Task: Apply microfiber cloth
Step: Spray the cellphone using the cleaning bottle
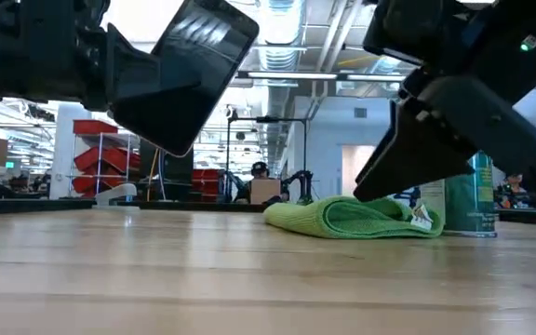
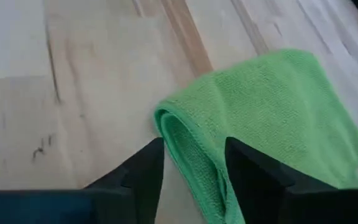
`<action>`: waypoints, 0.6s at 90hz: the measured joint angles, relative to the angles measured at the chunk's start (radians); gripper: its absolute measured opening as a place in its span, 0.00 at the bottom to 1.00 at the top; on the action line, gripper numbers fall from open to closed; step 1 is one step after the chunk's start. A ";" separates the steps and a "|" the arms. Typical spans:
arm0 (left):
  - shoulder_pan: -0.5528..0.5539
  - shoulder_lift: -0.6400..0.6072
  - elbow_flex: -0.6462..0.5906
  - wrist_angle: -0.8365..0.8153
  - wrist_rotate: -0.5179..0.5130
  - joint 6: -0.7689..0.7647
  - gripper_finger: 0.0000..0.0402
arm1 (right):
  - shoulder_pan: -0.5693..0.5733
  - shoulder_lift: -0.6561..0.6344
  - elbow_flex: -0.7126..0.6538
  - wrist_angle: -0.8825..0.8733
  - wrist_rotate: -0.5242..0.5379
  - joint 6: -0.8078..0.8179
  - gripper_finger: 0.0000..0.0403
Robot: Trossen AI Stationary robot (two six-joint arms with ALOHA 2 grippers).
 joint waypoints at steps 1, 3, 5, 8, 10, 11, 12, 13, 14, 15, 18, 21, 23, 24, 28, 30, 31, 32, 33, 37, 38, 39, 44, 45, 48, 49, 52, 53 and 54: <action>0.000 0.000 0.000 0.000 0.000 0.000 0.00 | -0.001 0.000 0.000 0.000 0.000 -0.004 0.43; 0.000 0.000 0.000 -0.001 0.000 0.000 0.00 | -0.002 0.001 -0.002 0.002 -0.001 -0.008 0.44; 0.000 0.000 0.000 0.000 0.000 0.000 0.00 | -0.004 0.001 -0.004 0.004 -0.001 -0.009 0.45; 0.000 0.000 0.000 0.000 0.000 0.000 0.00 | -0.008 0.001 -0.008 0.003 -0.005 -0.010 0.46; 0.000 0.000 0.000 0.000 0.000 -0.001 0.00 | -0.011 0.001 -0.011 0.003 -0.013 -0.010 0.47; 0.000 0.000 0.000 0.000 0.000 -0.001 0.00 | -0.013 0.001 -0.012 0.003 -0.017 -0.010 0.47; 0.000 0.000 0.000 -0.001 0.000 -0.002 0.00 | -0.015 0.001 -0.013 0.004 -0.022 -0.010 0.47; 0.000 0.000 0.000 -0.003 0.000 -0.003 0.00 | -0.016 0.001 -0.014 0.004 -0.028 -0.010 0.48; 0.000 0.000 0.000 -0.004 0.000 -0.005 0.00 | -0.017 0.001 -0.016 0.004 -0.033 -0.010 0.48; 0.000 0.000 0.000 -0.005 0.000 -0.005 0.00 | -0.019 0.001 -0.018 0.005 -0.037 -0.010 0.48; 0.000 0.000 0.000 -0.009 0.000 -0.009 0.00 | -0.024 0.001 -0.026 0.008 -0.048 -0.010 0.49; 0.000 0.000 0.000 -0.014 0.000 -0.014 0.00 | -0.029 0.001 -0.033 0.007 -0.053 -0.010 0.49; 0.000 0.000 0.000 -0.018 0.000 -0.017 0.00 | -0.033 0.002 -0.037 0.008 -0.056 -0.010 0.49; 0.000 0.000 0.000 -0.019 0.000 -0.019 0.00 | -0.034 0.002 -0.040 0.009 -0.058 -0.010 0.49; 0.000 0.000 0.000 -0.025 0.000 -0.022 0.00 | -0.042 0.003 -0.045 0.011 -0.061 -0.010 0.50; 0.000 0.000 0.000 -0.026 0.000 -0.022 0.00 | -0.046 0.006 -0.046 0.011 -0.061 -0.010 0.50; 0.000 0.000 0.000 -0.026 0.000 -0.023 0.00 | -0.048 0.009 -0.046 0.012 -0.061 -0.010 0.50; 0.000 0.000 0.000 -0.027 0.000 -0.023 0.00 | -0.050 0.012 -0.046 0.014 -0.061 -0.010 0.50; 0.000 0.000 0.000 -0.027 0.000 -0.023 0.00 | -0.052 0.015 -0.046 0.016 -0.061 -0.010 0.50; 0.000 0.000 0.000 -0.027 -0.001 -0.023 0.00 | -0.059 0.024 -0.046 0.017 -0.061 -0.010 0.50; 0.000 0.000 0.000 -0.027 -0.001 -0.023 0.00 | -0.061 0.027 -0.046 0.017 -0.060 -0.010 0.50; 0.000 0.000 0.000 -0.028 -0.001 -0.023 0.00 | -0.063 0.030 -0.046 0.017 -0.059 -0.010 0.50; 0.001 0.000 0.000 -0.028 -0.001 -0.023 0.00 | -0.076 0.050 -0.043 0.028 -0.059 -0.007 0.50; 0.002 0.000 0.000 -0.028 -0.001 -0.022 0.00 | -0.078 0.054 -0.042 0.031 -0.058 -0.006 0.50; 0.005 0.000 0.000 -0.028 0.000 -0.023 0.00 | -0.085 0.064 -0.041 0.040 -0.050 -0.002 0.49; 0.006 0.000 0.000 -0.029 0.000 -0.023 0.00 | -0.087 0.067 -0.041 0.042 -0.048 0.000 0.49; 0.011 0.000 -0.002 -0.029 0.000 -0.023 0.00 | -0.095 0.082 -0.041 0.054 -0.046 0.002 0.48; 0.013 0.000 -0.003 -0.029 0.000 -0.023 0.00 | -0.096 0.086 -0.041 0.059 -0.042 0.002 0.48; 0.014 0.000 -0.004 -0.029 0.000 -0.023 0.00 | -0.098 0.090 -0.041 0.064 -0.039 0.002 0.47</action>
